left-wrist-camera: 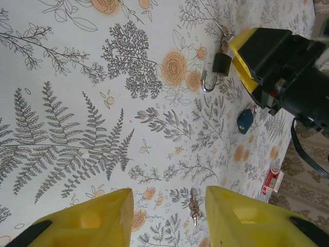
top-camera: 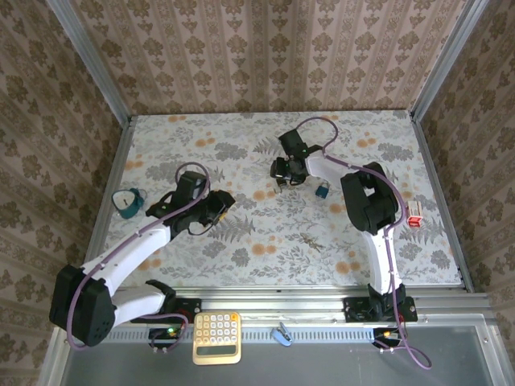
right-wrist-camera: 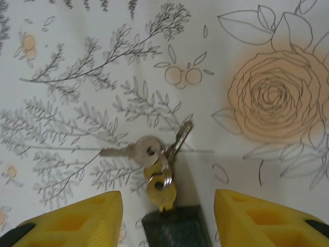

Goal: Unlock with the key

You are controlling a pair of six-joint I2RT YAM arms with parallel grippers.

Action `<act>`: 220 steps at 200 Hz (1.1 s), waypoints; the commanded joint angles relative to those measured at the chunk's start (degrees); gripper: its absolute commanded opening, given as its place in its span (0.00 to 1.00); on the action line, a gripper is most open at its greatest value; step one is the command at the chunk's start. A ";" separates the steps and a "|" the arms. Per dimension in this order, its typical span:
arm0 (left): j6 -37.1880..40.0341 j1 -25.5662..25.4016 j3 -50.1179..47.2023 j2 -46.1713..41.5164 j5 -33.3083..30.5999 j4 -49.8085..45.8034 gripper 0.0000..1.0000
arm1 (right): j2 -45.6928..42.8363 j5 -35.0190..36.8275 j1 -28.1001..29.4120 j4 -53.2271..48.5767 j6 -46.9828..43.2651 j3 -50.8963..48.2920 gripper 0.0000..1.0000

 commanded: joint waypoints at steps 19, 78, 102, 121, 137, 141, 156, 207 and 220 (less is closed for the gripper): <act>-0.67 0.33 -1.21 -1.56 -1.01 -1.93 0.42 | 3.03 -3.98 -0.19 -5.14 -1.43 3.52 0.46; -1.01 0.42 -1.70 -1.55 -1.05 -1.55 0.42 | 1.39 -9.66 1.98 -3.29 -2.24 0.17 0.31; -1.00 0.66 -1.83 -1.73 -1.23 -1.82 0.42 | 0.65 -11.38 3.77 -2.62 -2.33 -1.38 0.28; -1.01 1.10 -2.31 -1.82 -1.22 -1.74 0.42 | -0.08 -13.41 5.48 -1.25 -1.59 -2.94 0.28; -0.99 1.59 -2.61 -1.91 -1.06 -1.52 0.42 | -0.42 -15.69 7.33 -0.20 -0.73 -3.70 0.29; -0.97 1.71 -2.66 -1.91 -0.97 -1.55 0.42 | -0.43 -16.15 7.86 0.06 -0.55 -3.81 0.29; -0.75 2.17 -2.80 -1.93 -0.88 -1.60 0.42 | -0.58 -17.23 9.82 1.19 0.51 -4.32 0.29; -0.67 2.97 -3.96 -2.41 -0.61 -1.55 0.42 | 0.00 -19.85 14.25 4.31 3.69 -4.72 0.27; -0.59 3.26 -4.28 -2.59 -0.70 -1.71 0.42 | -0.18 -21.79 15.01 5.42 4.31 -5.00 0.27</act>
